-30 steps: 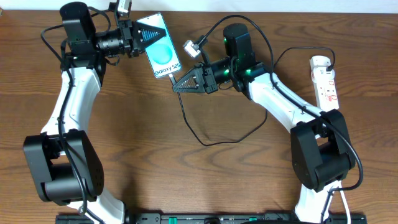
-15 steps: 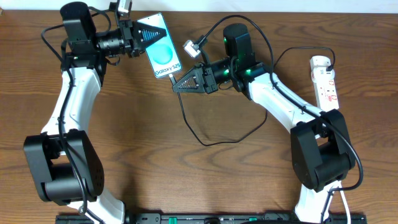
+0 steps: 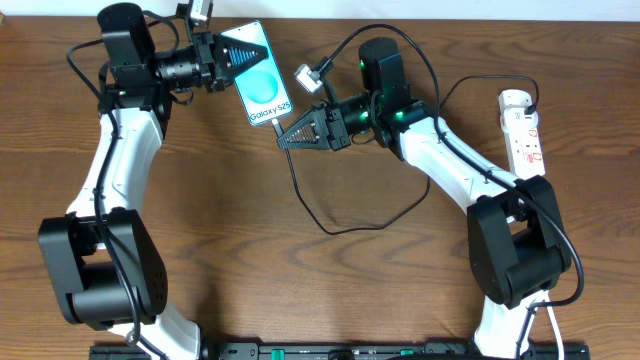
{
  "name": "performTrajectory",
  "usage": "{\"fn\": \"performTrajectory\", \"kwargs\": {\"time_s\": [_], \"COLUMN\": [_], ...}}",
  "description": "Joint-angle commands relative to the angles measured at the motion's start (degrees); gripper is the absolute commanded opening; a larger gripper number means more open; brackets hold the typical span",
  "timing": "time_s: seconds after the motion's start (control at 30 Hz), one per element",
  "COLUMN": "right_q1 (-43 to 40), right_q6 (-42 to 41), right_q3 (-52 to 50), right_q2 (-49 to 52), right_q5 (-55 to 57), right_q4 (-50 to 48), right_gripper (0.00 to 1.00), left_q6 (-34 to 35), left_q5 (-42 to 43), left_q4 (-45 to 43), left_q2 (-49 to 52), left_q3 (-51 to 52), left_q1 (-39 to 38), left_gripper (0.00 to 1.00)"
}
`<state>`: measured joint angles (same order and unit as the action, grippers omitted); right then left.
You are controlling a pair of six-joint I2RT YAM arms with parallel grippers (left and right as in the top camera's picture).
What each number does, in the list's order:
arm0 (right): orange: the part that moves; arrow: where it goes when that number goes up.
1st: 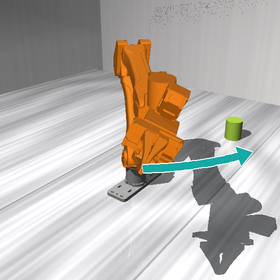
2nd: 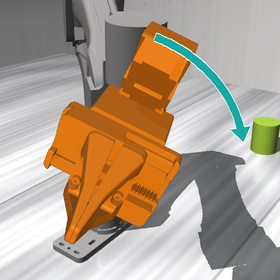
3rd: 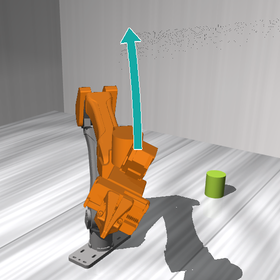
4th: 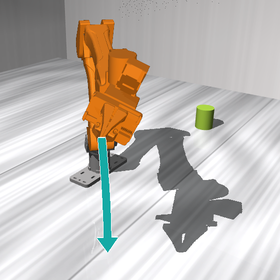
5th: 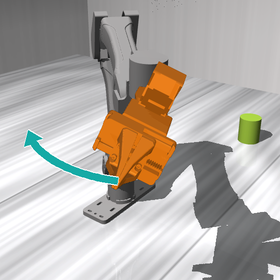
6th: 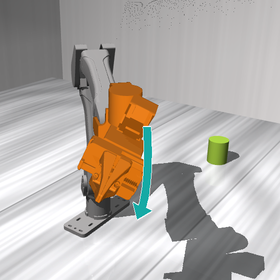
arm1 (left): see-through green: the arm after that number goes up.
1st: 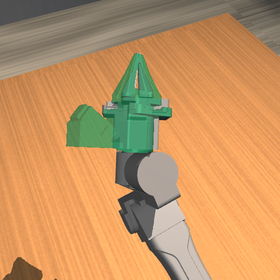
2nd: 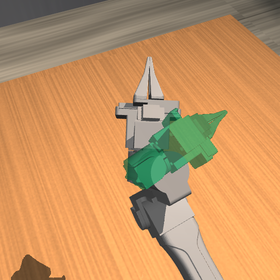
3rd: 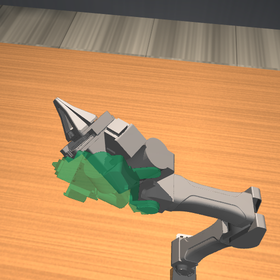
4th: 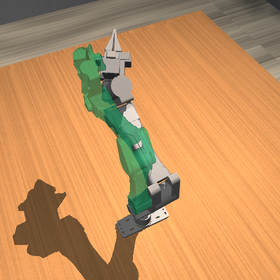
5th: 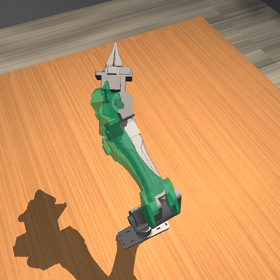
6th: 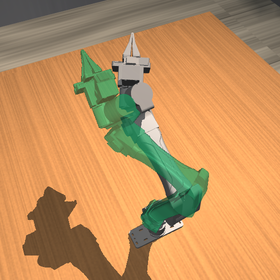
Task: Plug charger to phone and switch on socket
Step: 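Push the connector into the phone's bottom port with the right gripper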
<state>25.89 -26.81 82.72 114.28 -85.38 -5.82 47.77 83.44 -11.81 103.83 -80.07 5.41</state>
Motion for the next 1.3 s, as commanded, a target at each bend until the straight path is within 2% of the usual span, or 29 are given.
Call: {"fn": "performTrajectory", "kwargs": {"time_s": [0.0, 0.6, 0.77, 1.07, 1.27], "right_q1": [-0.28, -0.26, -0.90, -1.57, -1.60], "right_q6": [-1.03, -1.09, -3.19, -10.67, -10.95], "right_q3": [0.48, 0.48, 0.48, 0.48, 0.48], "right_q2": [0.22, 0.22, 0.22, 0.22, 0.22], "right_q5": [0.37, 0.59, 0.61, 1.29, 3.41], "right_q4": [-0.20, -0.20, -1.57, -10.08, -10.51], "right_gripper": [0.01, 0.01, 0.01, 0.01, 0.01], "left_q6": [-0.55, -1.68, -2.25, -3.67, -3.63], "left_q5": [1.22, 1.66, 2.49, 2.49, 2.49], "left_q4": [-0.33, -0.33, -0.35, -0.35, -0.33], "left_q2": [-0.42, -0.42, -0.42, -0.42, -0.42], "left_q3": [-0.61, -0.61, -0.61, -0.61, -0.61], "left_q1": [-0.52, -1.90, -1.90, -1.90, -1.90], "left_gripper": [0.07, 0.07, 0.07, 0.07, 0.07]}}
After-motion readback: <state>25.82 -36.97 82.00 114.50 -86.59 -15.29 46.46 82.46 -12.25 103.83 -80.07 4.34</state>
